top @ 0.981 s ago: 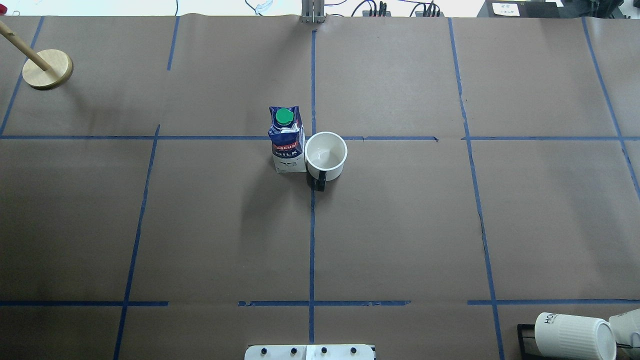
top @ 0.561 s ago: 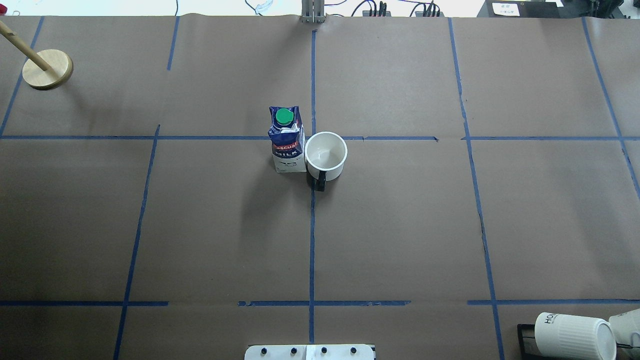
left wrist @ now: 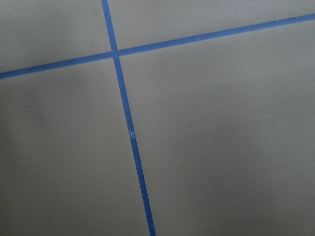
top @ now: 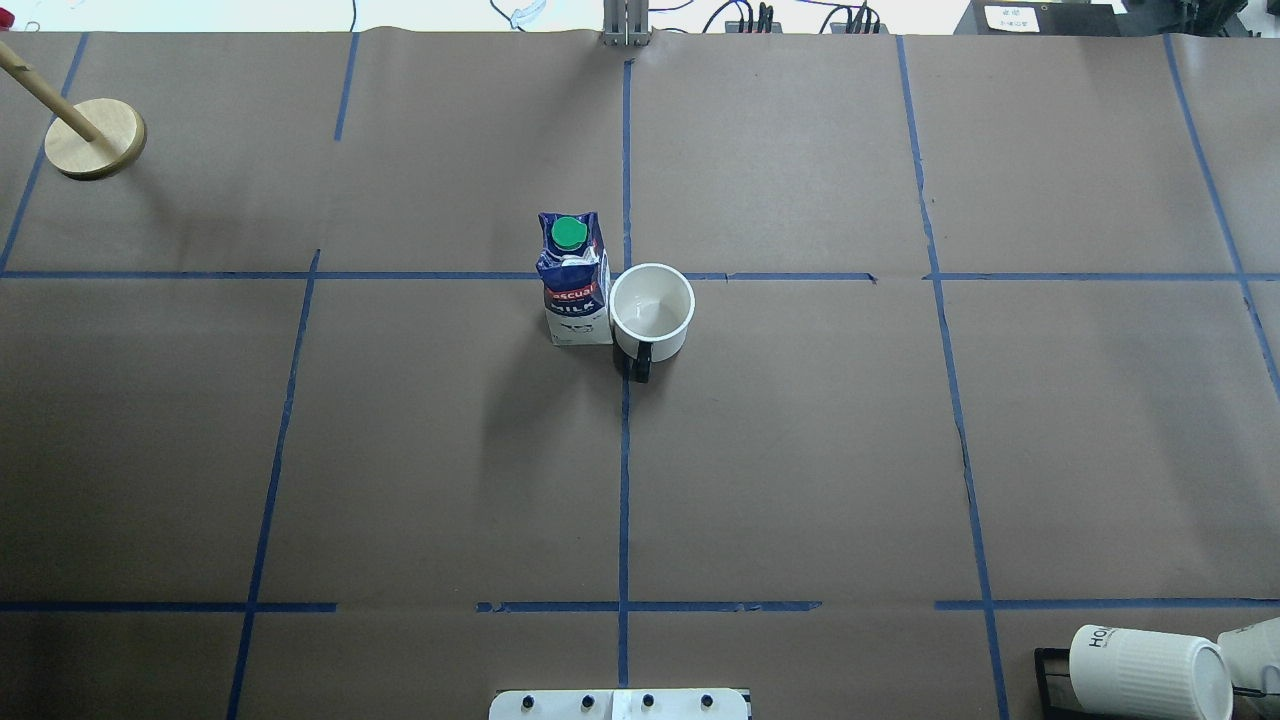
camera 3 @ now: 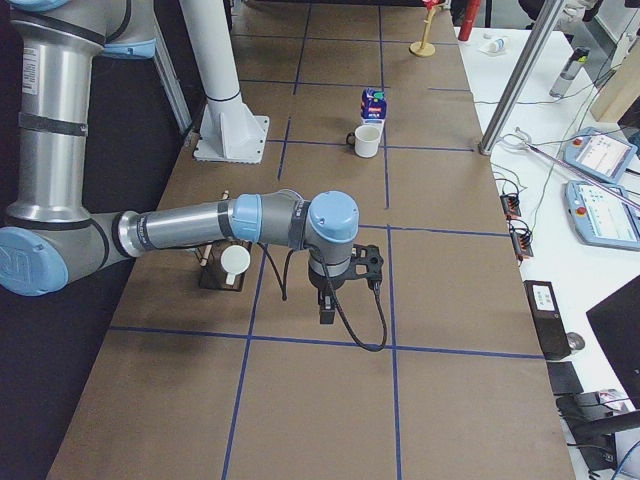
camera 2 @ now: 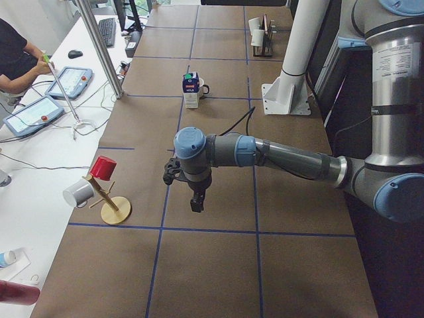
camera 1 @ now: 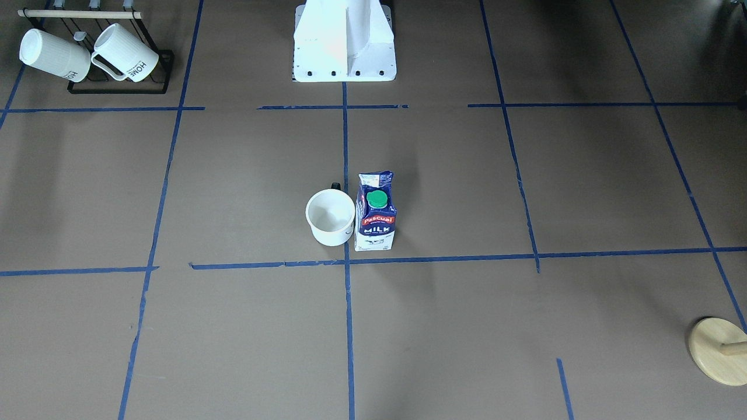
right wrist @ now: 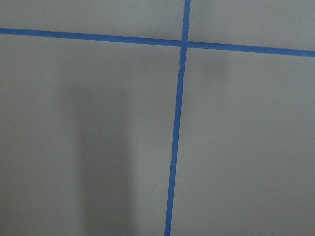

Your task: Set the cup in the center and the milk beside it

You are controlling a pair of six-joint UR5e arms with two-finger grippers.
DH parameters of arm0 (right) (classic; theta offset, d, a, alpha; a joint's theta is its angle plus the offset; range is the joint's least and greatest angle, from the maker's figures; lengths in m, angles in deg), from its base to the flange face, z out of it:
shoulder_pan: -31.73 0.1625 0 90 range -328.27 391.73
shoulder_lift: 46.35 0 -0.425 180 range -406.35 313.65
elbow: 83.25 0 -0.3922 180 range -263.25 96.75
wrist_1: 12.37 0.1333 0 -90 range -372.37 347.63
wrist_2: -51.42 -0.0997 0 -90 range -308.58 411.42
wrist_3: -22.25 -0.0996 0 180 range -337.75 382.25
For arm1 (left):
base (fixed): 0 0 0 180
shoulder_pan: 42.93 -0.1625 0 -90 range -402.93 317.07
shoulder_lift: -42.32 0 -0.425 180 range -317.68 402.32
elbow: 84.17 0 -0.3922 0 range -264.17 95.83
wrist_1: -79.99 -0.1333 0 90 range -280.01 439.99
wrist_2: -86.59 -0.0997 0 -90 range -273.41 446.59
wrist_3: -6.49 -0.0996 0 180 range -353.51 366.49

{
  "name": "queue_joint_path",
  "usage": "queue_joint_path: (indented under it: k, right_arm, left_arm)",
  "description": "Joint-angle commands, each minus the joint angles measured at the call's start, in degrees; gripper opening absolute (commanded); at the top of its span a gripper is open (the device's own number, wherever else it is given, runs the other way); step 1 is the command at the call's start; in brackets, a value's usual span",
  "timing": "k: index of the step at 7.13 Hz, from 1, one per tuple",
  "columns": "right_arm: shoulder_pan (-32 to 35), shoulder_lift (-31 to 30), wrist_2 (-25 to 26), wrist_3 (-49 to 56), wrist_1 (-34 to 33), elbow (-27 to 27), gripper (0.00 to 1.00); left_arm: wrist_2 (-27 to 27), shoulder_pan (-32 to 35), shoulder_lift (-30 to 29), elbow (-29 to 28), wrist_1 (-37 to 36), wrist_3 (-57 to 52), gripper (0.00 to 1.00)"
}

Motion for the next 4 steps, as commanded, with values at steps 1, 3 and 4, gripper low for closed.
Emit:
queue_joint_path:
  k: [1,3,4]
  right_arm:
    - [-2.01,0.24,-0.06,-0.79,0.04,0.43,1.0]
    - [-2.2,0.76,-0.06,-0.44,0.04,0.09,1.0]
    - [-2.98,0.85,-0.06,-0.62,0.12,0.6,1.0]
  left_arm:
    - [0.06,0.0,0.92,0.43,-0.04,0.05,1.0]
    - [0.5,0.0,0.66,1.13,-0.13,0.05,1.0]
    - [0.32,0.0,1.0,2.27,-0.74,0.05,1.0]
